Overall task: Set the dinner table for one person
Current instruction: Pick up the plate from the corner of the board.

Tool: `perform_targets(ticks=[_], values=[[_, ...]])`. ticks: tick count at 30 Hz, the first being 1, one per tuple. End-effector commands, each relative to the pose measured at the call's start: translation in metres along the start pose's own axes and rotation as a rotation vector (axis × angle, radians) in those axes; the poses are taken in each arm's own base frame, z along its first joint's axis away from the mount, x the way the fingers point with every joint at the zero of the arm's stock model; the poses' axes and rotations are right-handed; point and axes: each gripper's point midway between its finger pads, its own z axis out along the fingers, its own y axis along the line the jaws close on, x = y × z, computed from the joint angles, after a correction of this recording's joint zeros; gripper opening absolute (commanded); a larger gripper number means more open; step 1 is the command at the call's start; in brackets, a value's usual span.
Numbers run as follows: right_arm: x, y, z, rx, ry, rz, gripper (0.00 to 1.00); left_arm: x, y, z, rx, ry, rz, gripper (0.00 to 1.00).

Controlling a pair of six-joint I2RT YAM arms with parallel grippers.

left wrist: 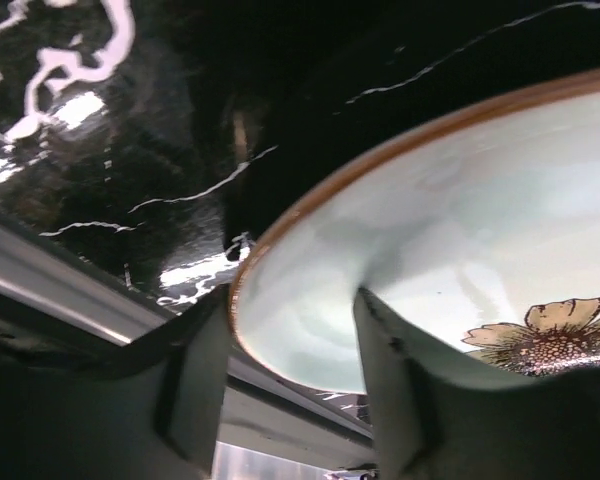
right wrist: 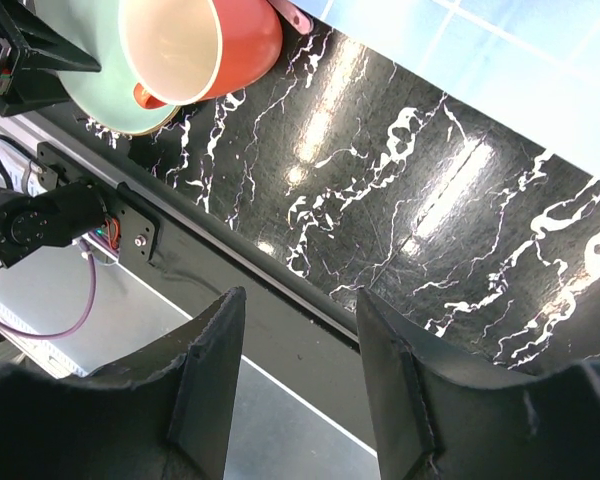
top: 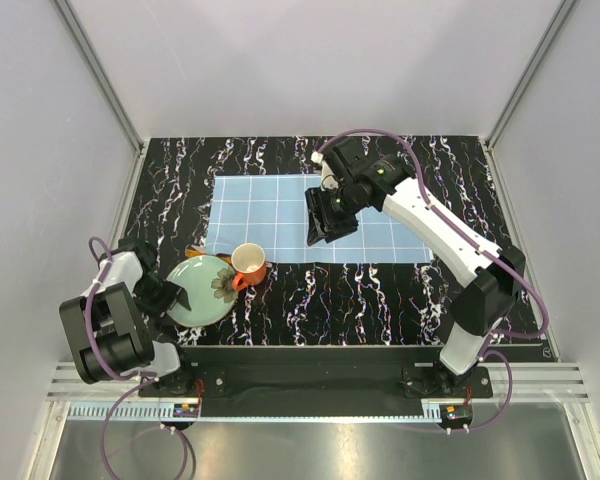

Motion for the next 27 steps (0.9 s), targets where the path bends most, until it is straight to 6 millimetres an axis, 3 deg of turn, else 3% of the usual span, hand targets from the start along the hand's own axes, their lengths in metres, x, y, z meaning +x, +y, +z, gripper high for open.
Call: perform_targets(ticks=[1, 3, 7, 10, 20, 27], values=[[-0.010, 0.000, -0.007, 0.013, -0.034, 0.015, 0.56, -0.017, -0.017, 0.003, 0.069, -0.059, 0.013, 0.45], [-0.011, 0.000, -0.005, 0.015, -0.032, 0.016, 0.56, -0.018, -0.017, 0.003, 0.064, -0.061, 0.016, 0.40], [-0.012, -0.001, -0.001, 0.017, -0.026, 0.018, 0.56, -0.022, -0.018, 0.001, 0.059, -0.067, 0.020, 0.21], [-0.011, -0.003, 0.001, 0.021, -0.020, 0.020, 0.56, -0.025, -0.019, -0.003, 0.054, -0.078, 0.023, 0.02], [-0.012, -0.013, 0.008, 0.054, -0.013, 0.030, 0.56, -0.041, -0.018, -0.024, 0.013, -0.139, 0.017, 0.00], [-0.016, -0.018, 0.010, 0.063, -0.018, 0.042, 0.56, -0.057, -0.015, -0.062, -0.025, -0.234, -0.018, 0.00]])
